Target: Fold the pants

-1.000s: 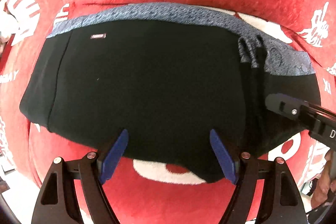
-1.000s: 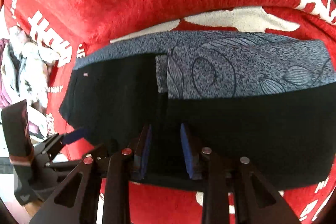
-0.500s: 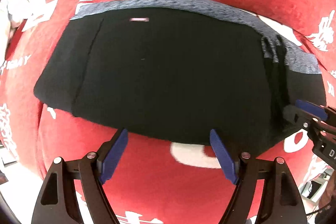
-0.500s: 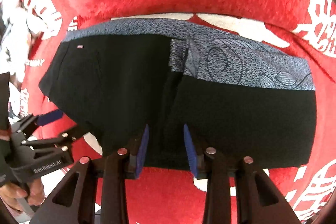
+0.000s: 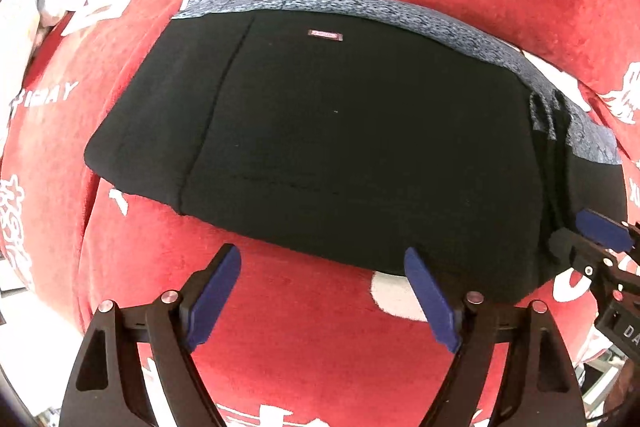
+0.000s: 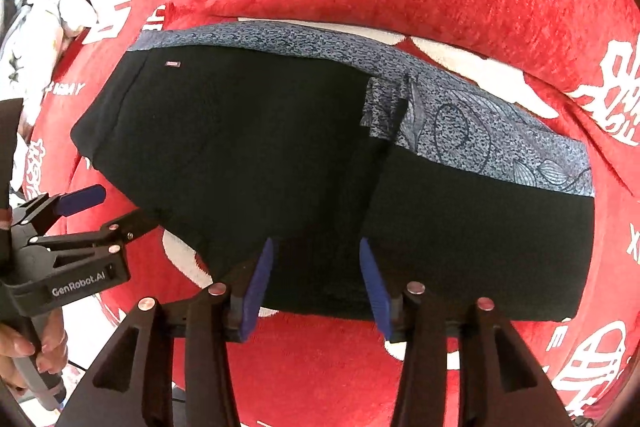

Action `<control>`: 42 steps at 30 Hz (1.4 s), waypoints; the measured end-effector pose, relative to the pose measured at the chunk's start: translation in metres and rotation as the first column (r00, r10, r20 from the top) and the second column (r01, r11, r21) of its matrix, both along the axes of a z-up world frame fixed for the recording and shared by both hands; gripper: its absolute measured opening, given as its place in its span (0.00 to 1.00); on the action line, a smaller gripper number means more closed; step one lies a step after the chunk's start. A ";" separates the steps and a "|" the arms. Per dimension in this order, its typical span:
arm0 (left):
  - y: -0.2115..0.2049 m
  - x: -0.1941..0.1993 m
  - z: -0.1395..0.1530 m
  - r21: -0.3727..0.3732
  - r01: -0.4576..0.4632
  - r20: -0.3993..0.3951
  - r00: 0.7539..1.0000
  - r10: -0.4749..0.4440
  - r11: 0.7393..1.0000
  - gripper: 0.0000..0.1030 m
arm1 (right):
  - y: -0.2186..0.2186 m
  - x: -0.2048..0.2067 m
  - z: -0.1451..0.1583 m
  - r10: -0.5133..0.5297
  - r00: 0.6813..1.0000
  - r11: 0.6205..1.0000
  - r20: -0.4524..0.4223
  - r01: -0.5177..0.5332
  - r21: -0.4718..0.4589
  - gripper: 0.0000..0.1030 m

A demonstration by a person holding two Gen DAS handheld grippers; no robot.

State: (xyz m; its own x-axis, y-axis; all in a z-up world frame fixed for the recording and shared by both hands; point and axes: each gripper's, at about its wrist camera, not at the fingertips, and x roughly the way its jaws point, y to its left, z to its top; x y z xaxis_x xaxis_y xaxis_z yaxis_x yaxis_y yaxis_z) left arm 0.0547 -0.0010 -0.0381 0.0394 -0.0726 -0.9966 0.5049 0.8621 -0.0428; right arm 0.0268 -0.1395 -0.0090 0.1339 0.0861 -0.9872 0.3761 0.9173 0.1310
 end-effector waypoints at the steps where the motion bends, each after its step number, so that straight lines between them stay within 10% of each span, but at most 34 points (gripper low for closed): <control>1: 0.001 0.003 -0.001 0.001 -0.004 -0.001 1.000 0.004 1.000 0.82 | 0.000 0.000 0.001 0.002 1.000 1.000 0.001 -0.002 0.002 0.49; 8: 0.013 0.020 -0.005 0.009 -0.027 0.000 1.000 0.027 1.000 0.83 | 0.009 0.005 0.004 0.019 1.000 1.000 -0.001 -0.019 0.010 0.49; 11: 0.021 0.026 -0.008 0.001 -0.054 0.002 0.999 0.054 0.999 1.00 | 0.015 0.009 0.002 0.028 1.000 1.000 -0.013 -0.028 0.011 0.49; 42: 0.114 0.070 0.003 0.001 -0.147 -0.001 0.989 0.147 0.989 1.00 | 0.059 0.043 -0.007 0.105 0.994 0.994 -0.044 -0.106 -0.024 0.60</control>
State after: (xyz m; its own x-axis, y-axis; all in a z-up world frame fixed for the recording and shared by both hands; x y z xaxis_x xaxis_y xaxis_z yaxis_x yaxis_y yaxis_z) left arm 0.1243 0.1131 -0.0355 0.0482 -0.0656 -0.9967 0.3730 0.9268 -0.0430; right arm 0.0694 -0.0801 -0.0161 0.0838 0.0713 -0.9939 0.2821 0.9549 0.0922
